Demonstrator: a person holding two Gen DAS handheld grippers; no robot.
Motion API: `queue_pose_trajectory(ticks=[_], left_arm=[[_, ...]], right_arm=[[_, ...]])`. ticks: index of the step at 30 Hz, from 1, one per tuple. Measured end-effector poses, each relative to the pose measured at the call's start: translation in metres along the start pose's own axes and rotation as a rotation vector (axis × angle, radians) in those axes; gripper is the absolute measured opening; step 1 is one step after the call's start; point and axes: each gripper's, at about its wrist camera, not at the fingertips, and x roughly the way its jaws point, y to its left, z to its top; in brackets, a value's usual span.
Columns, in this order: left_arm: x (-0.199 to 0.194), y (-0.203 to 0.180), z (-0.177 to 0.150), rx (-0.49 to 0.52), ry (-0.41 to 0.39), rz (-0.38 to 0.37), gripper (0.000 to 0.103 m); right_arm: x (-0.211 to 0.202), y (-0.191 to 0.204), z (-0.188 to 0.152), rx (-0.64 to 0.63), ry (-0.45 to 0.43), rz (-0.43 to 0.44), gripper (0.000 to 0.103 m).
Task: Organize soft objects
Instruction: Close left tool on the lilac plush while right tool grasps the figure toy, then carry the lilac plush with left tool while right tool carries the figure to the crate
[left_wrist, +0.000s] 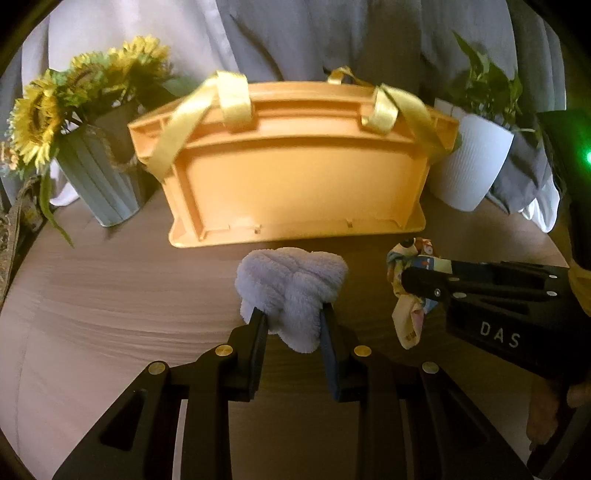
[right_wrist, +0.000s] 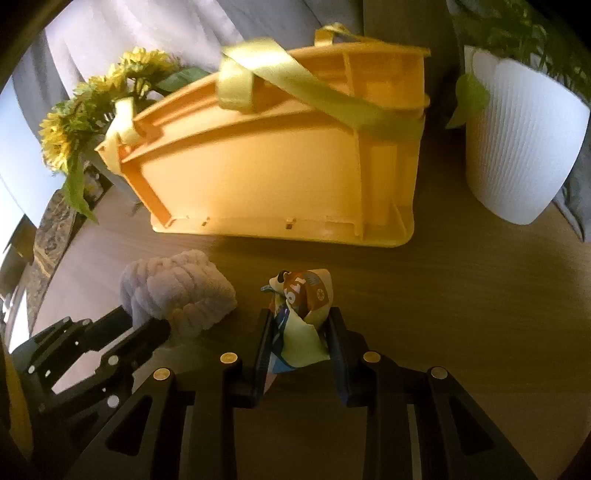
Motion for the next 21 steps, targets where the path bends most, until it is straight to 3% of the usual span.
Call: queue_pose_trajectory(ticks=[21], left_arm=[[-0.095, 0.038, 0.022, -0.010, -0.219, -0.055, 0.027]], right_arm=[[-0.096, 0.051, 0.003, -0.003, -0.204, -0.027, 0.030]])
